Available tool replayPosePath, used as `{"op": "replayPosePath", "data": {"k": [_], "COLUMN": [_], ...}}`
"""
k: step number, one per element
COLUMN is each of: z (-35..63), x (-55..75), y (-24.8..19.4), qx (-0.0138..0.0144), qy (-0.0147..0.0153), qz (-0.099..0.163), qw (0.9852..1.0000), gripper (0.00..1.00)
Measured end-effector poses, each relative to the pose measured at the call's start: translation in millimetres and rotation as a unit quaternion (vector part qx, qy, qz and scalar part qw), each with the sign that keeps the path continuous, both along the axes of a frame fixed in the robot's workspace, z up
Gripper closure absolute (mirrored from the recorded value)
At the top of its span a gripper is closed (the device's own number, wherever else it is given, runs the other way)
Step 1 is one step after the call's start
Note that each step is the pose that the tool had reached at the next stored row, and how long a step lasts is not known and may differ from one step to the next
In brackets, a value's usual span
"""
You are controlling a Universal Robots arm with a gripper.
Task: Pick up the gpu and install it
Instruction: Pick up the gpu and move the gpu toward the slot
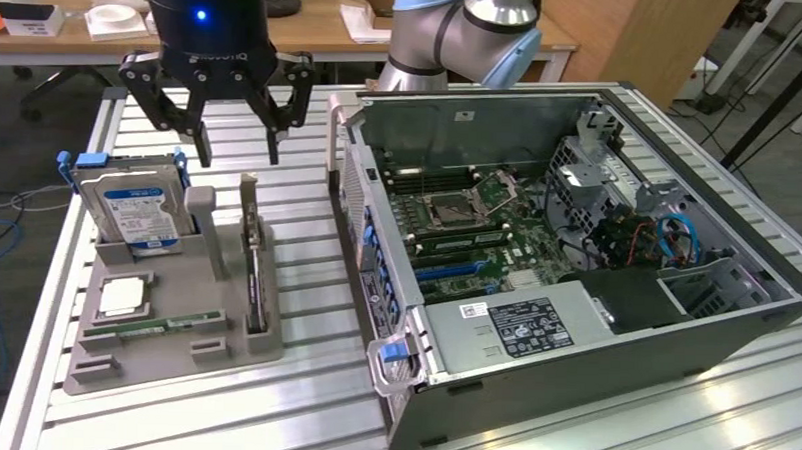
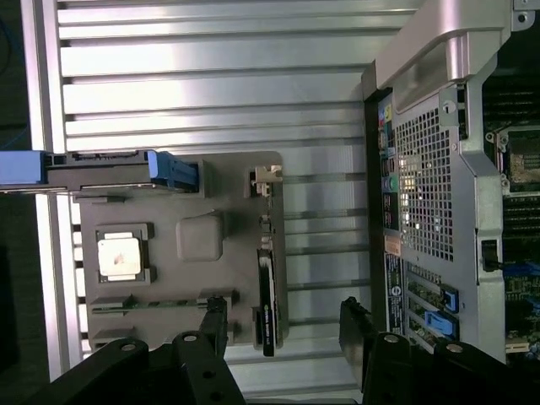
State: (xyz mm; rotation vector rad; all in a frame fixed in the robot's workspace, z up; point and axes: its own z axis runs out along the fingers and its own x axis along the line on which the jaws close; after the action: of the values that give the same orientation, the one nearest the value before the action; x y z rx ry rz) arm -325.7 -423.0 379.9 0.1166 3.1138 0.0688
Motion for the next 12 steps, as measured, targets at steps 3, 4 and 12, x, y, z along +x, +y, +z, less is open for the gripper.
{"op": "replayPosePath", "data": {"k": [3, 4, 12], "z": [-0.8, -1.1, -4.1], "x": [0.0, 0.0, 0.1], "y": [-0.5, -0.6, -1.9], "qx": [0.0000, 0.0000, 0.0000], "qy": [0.0000, 0.0000, 0.0000], "qz": [0.000, 0.000, 0.000], "qw": [1.0000, 1.0000, 1.0000], "gripper": [0.35, 0.35, 0.35]}}
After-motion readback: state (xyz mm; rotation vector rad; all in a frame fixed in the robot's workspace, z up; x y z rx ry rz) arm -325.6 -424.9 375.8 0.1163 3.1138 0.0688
